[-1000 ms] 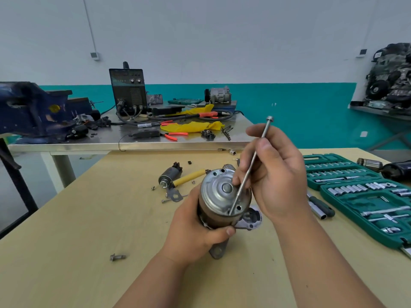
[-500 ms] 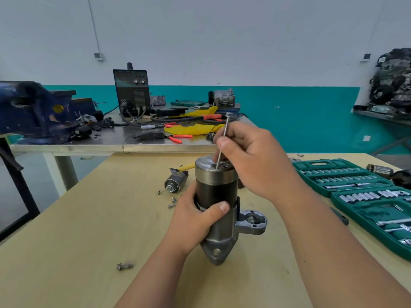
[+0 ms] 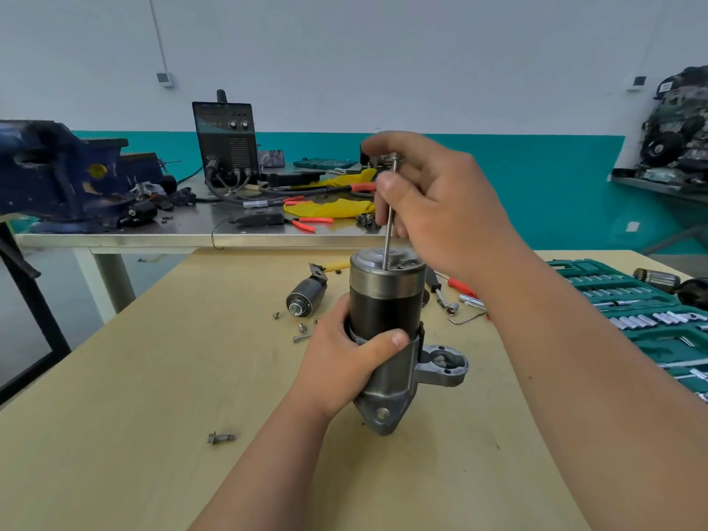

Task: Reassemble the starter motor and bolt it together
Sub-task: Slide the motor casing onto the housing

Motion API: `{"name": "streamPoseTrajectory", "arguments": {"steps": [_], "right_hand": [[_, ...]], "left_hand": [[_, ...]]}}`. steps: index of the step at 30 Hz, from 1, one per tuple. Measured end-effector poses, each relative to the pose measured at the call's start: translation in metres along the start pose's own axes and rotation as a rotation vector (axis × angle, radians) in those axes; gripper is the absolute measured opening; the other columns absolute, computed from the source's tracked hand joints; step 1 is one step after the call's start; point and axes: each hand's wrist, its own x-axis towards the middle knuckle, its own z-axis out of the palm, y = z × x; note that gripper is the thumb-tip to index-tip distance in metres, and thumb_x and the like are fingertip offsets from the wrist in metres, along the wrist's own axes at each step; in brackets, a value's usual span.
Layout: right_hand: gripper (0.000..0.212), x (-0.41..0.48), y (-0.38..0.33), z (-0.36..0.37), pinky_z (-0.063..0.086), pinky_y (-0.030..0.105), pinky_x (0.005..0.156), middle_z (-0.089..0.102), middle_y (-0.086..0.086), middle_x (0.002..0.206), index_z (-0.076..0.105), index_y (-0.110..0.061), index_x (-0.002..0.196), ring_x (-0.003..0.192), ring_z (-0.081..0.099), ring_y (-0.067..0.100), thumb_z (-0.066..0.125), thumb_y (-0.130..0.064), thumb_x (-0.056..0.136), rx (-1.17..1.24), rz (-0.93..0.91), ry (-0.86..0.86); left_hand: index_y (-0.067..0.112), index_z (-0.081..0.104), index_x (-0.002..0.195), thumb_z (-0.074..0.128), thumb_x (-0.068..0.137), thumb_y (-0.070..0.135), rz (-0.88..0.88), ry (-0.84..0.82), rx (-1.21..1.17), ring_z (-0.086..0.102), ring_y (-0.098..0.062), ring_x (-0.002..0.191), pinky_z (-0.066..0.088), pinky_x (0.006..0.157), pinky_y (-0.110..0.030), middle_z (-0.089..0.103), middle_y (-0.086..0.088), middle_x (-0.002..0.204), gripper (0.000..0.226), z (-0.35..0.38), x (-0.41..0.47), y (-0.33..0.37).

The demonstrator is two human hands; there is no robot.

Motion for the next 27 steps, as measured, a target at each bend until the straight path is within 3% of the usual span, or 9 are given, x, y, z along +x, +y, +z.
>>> {"name": "streamPoseTrajectory", "arguments": {"steps": [6, 9, 12, 17, 20, 24, 27], "right_hand": [[0.025, -0.001, -0.004, -0.003, 0.052, 0.029, 0.057, 0.065, -0.010, 0.067, 0.052, -0.036, 0.114, 0.052, 0.053, 0.002, 0.047, -0.016, 0.098, -0.048, 0.030, -0.040], [0.026, -0.008, -0.006, 0.011, 0.044, 0.021, 0.064, 0.061, -0.015, 0.074, 0.056, -0.033, 0.120, 0.069, 0.055, 0.002, 0.048, -0.021, 0.098, -0.252, 0.040, -0.150], [0.029, -0.013, -0.005, 0.014, 0.042, 0.022, 0.068, 0.057, -0.016, 0.081, 0.057, -0.030, 0.124, 0.078, 0.053, 0.007, 0.049, -0.023, 0.098, -0.347, 0.029, -0.110], [0.028, -0.014, 0.002, 0.005, 0.037, 0.005, 0.063, 0.061, -0.017, 0.078, 0.059, -0.042, 0.118, 0.079, 0.055, -0.006, 0.048, -0.025, 0.099, -0.138, 0.098, -0.147], [0.029, -0.015, 0.001, 0.009, 0.037, 0.002, 0.063, 0.062, -0.015, 0.073, 0.060, -0.038, 0.119, 0.074, 0.053, -0.009, 0.048, -0.021, 0.099, -0.116, 0.091, -0.143], [0.025, -0.017, 0.001, 0.010, 0.042, 0.010, 0.065, 0.064, -0.013, 0.073, 0.060, -0.037, 0.116, 0.075, 0.057, -0.003, 0.049, -0.023, 0.098, -0.162, 0.122, -0.092], [0.024, -0.022, 0.003, 0.009, 0.046, 0.020, 0.068, 0.066, -0.011, 0.078, 0.060, -0.037, 0.116, 0.078, 0.059, 0.004, 0.050, -0.026, 0.098, -0.223, 0.142, -0.055]], "left_hand": [[0.034, 0.061, 0.115, 0.074, 0.060, 0.055, 0.006, 0.017, 0.011, 0.069, -0.005, 0.095, 0.055, 0.072, -0.019, 0.072, 0.015, 0.103, 0.061, 0.002, 0.000, -0.001], [0.032, 0.059, 0.118, 0.074, 0.060, 0.055, -0.004, 0.024, 0.003, 0.069, -0.005, 0.096, 0.055, 0.073, -0.019, 0.072, 0.015, 0.105, 0.064, 0.002, 0.000, 0.000], [0.035, 0.058, 0.118, 0.074, 0.060, 0.056, -0.015, 0.030, -0.006, 0.069, -0.004, 0.097, 0.055, 0.073, -0.018, 0.072, 0.016, 0.105, 0.064, 0.002, 0.000, 0.000], [0.035, 0.058, 0.116, 0.075, 0.060, 0.056, -0.033, 0.028, -0.004, 0.069, -0.005, 0.097, 0.057, 0.076, -0.023, 0.072, 0.014, 0.105, 0.063, 0.004, -0.001, 0.001], [0.035, 0.058, 0.114, 0.077, 0.059, 0.054, -0.040, 0.030, -0.006, 0.069, -0.005, 0.097, 0.057, 0.078, -0.025, 0.072, 0.013, 0.105, 0.061, 0.006, -0.003, 0.001], [0.035, 0.059, 0.112, 0.079, 0.056, 0.051, -0.049, 0.015, 0.003, 0.069, -0.003, 0.093, 0.055, 0.070, -0.016, 0.073, 0.015, 0.102, 0.062, 0.006, -0.003, 0.004], [0.030, 0.062, 0.112, 0.081, 0.053, 0.050, -0.067, -0.011, 0.006, 0.070, -0.004, 0.091, 0.056, 0.070, -0.018, 0.074, 0.012, 0.100, 0.065, 0.007, -0.002, 0.005]]}}
